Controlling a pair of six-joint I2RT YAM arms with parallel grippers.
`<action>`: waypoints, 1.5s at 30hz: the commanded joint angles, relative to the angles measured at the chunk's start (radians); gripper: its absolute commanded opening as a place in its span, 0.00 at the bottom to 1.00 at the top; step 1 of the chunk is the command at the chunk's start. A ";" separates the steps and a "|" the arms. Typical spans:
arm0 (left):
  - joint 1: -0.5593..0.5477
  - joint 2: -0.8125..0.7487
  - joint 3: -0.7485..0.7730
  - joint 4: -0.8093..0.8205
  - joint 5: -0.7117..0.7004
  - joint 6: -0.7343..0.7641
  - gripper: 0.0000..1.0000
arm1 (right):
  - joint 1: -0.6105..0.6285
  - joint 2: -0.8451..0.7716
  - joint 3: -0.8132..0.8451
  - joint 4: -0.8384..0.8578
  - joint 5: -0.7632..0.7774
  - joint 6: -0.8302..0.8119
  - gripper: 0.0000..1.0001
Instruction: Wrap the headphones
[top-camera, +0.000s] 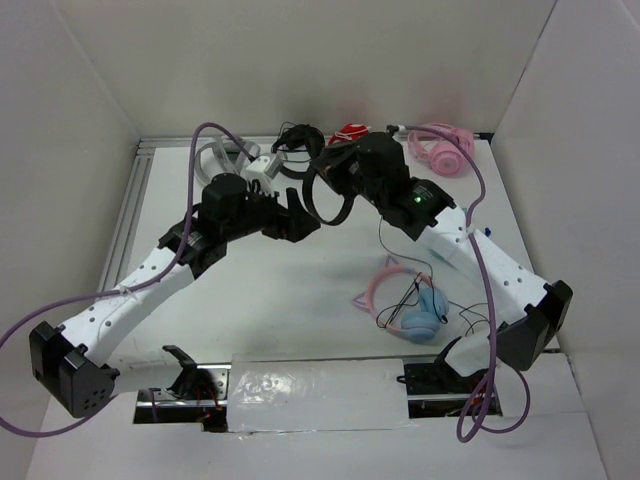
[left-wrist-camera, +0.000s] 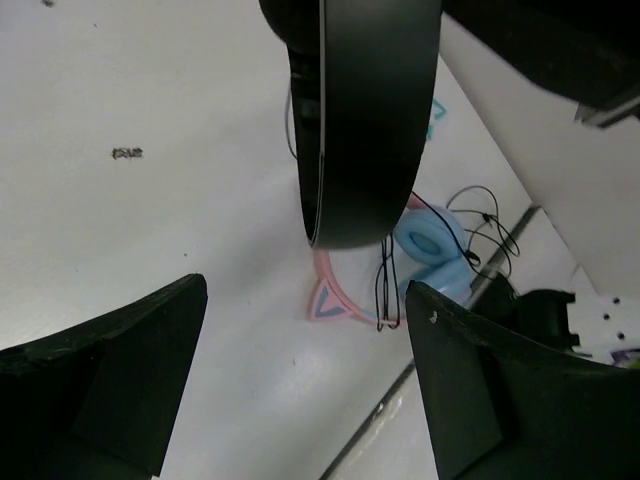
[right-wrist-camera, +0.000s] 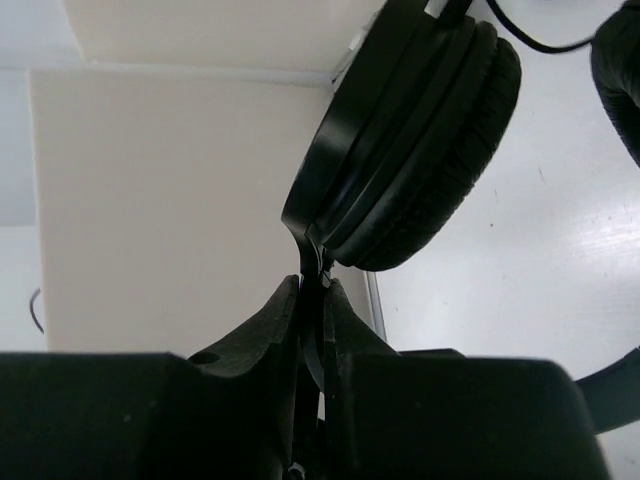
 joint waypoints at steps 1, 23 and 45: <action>-0.061 0.015 0.037 0.119 -0.208 -0.018 0.93 | -0.015 -0.062 -0.051 0.084 0.022 0.169 0.00; -0.137 0.181 0.152 0.065 -0.352 -0.079 0.00 | -0.070 -0.139 -0.196 0.092 -0.041 0.350 0.00; 0.027 0.050 0.308 -0.092 -0.228 0.079 0.00 | -0.088 -0.540 -0.443 0.298 0.071 -0.745 1.00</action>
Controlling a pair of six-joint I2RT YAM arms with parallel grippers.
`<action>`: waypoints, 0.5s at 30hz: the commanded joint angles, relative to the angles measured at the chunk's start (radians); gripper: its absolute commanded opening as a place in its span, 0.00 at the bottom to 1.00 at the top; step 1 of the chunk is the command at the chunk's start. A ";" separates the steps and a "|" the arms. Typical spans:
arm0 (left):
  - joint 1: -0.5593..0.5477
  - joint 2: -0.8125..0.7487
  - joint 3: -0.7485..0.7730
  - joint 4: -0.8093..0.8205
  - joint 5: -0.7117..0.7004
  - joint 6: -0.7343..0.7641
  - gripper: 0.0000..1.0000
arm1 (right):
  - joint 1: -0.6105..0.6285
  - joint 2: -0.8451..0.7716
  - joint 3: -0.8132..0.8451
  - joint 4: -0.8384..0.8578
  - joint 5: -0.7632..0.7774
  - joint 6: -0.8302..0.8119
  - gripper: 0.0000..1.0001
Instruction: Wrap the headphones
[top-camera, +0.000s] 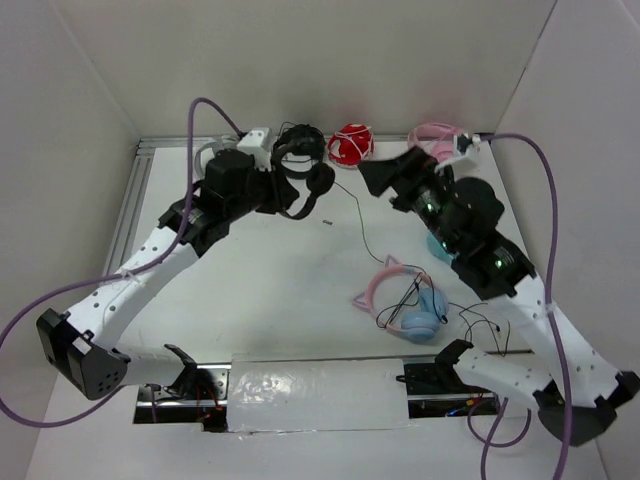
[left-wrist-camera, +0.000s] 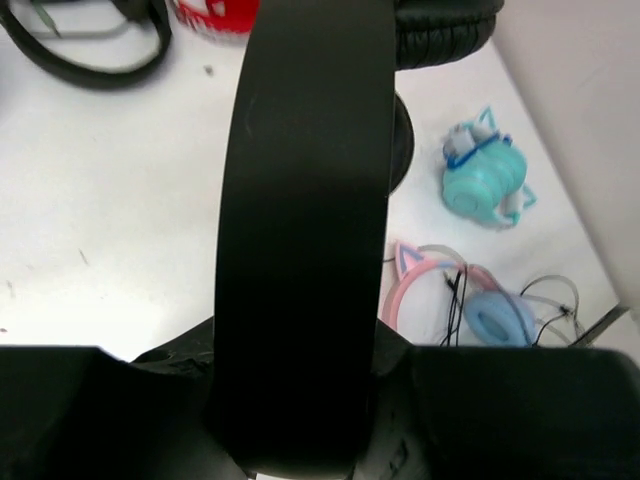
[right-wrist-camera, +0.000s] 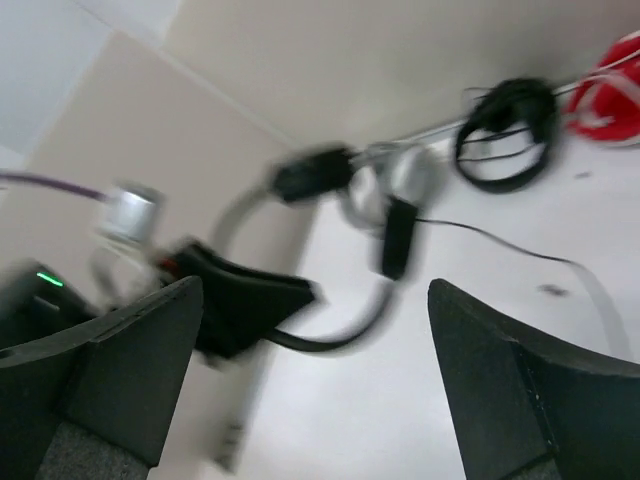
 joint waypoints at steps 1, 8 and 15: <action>0.051 -0.071 0.151 0.030 0.105 0.074 0.00 | -0.005 -0.105 -0.245 0.132 0.115 -0.310 1.00; 0.098 -0.100 0.348 -0.085 0.283 0.140 0.00 | 0.006 -0.107 -0.517 0.187 0.183 -0.534 1.00; 0.140 -0.158 0.397 -0.146 0.551 0.191 0.00 | 0.003 -0.121 -0.810 0.738 0.070 -0.807 1.00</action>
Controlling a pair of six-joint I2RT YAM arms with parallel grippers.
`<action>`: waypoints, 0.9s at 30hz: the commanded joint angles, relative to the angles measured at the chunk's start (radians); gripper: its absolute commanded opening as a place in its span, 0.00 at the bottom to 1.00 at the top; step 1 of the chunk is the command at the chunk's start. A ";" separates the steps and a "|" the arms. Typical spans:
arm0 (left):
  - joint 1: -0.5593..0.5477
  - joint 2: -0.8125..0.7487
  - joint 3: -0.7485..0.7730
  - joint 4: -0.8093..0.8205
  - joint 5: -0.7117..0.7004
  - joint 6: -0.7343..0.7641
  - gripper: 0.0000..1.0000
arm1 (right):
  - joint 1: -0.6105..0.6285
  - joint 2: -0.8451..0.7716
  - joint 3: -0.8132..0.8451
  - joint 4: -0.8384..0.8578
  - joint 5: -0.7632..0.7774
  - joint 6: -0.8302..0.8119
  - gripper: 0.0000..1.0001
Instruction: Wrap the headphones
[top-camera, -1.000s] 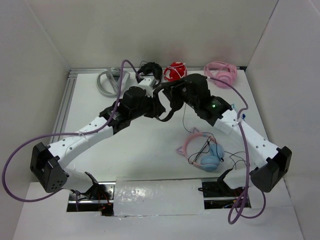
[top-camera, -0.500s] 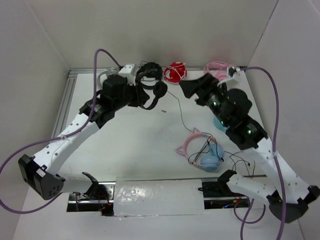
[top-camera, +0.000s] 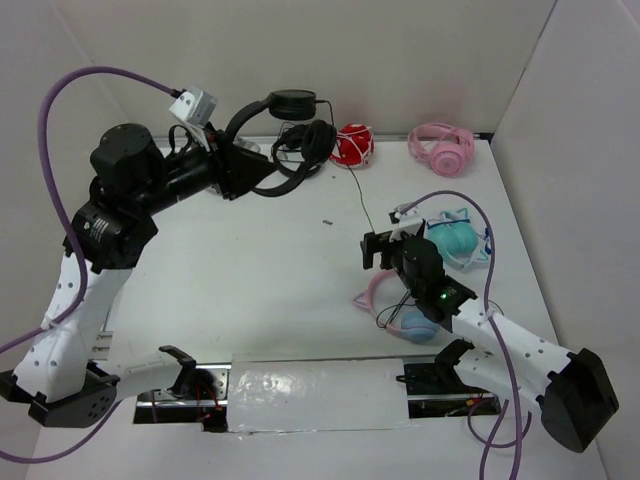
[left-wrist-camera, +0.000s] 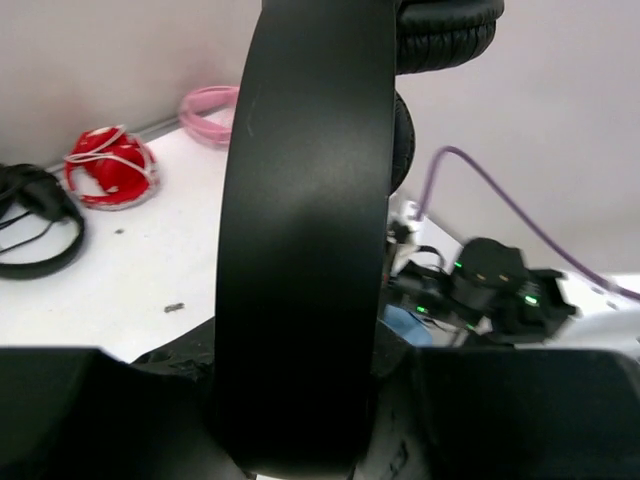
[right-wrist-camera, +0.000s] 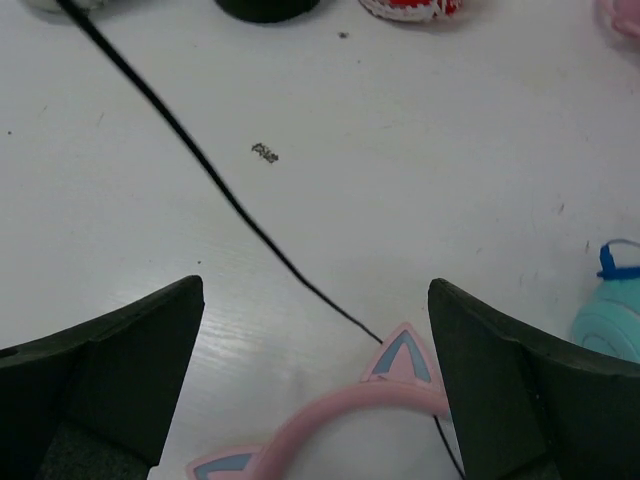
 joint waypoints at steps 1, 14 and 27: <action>0.015 -0.032 0.029 0.001 0.181 0.034 0.00 | -0.010 -0.032 -0.070 0.406 -0.104 -0.233 1.00; 0.033 -0.095 0.092 0.015 0.247 -0.053 0.00 | -0.096 0.192 -0.095 0.699 -0.310 -0.273 0.83; 0.055 -0.118 -0.012 0.027 -0.101 -0.168 0.00 | -0.130 -0.012 0.279 0.342 -0.217 -0.259 0.00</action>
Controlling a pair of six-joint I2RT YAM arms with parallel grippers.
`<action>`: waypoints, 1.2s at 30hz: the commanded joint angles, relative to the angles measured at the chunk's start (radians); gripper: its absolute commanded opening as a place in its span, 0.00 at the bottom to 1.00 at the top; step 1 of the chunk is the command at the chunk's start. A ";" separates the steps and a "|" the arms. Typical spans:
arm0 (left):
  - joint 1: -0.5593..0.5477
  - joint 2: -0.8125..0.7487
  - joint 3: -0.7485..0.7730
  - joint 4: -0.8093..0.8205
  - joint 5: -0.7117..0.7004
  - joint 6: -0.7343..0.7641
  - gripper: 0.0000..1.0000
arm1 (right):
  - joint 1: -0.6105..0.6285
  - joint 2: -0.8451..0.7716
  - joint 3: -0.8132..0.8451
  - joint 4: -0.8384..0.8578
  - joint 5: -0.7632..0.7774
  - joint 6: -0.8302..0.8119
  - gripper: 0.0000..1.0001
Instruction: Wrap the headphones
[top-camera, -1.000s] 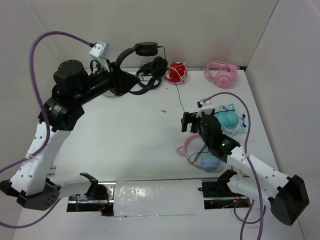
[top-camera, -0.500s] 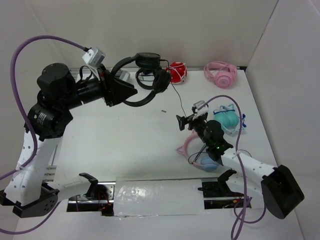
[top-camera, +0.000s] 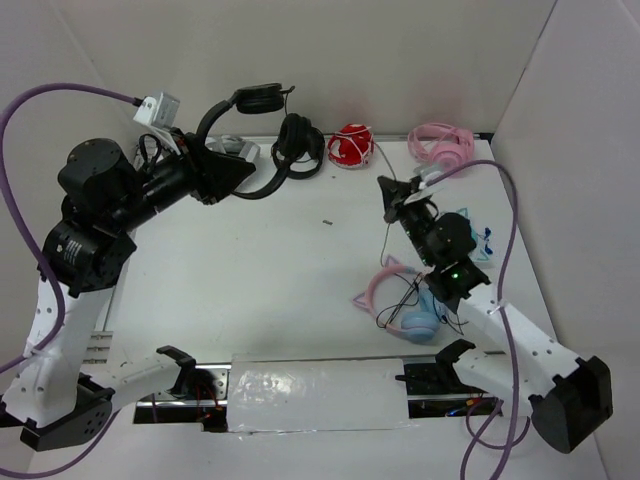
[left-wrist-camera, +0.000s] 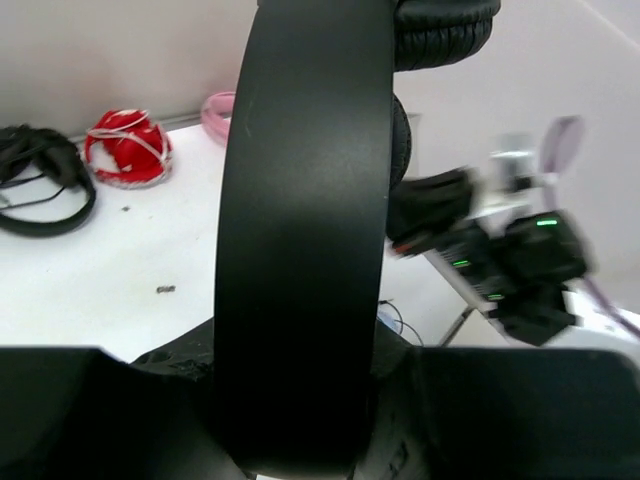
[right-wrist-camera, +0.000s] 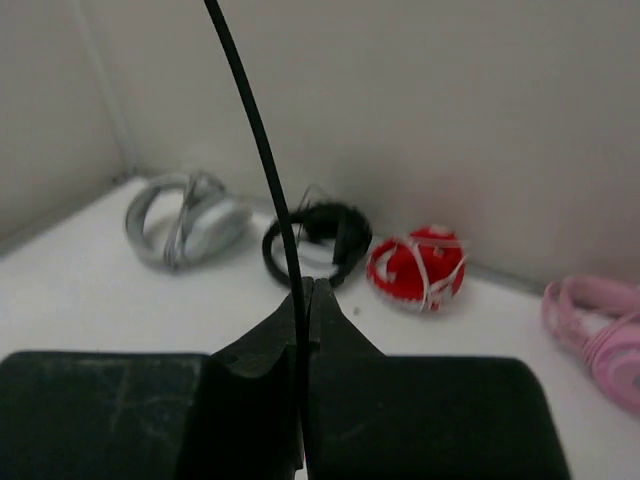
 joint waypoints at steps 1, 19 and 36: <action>0.011 -0.011 -0.013 0.087 -0.080 -0.043 0.00 | -0.015 -0.056 0.212 -0.076 0.072 -0.044 0.00; 0.025 -0.084 -0.041 0.076 -0.138 -0.075 0.00 | -0.088 0.210 0.911 -0.249 -0.021 -0.047 0.00; 0.030 -0.128 -0.059 0.072 -0.183 -0.104 0.00 | -0.034 0.446 1.257 -0.461 -0.041 -0.122 0.00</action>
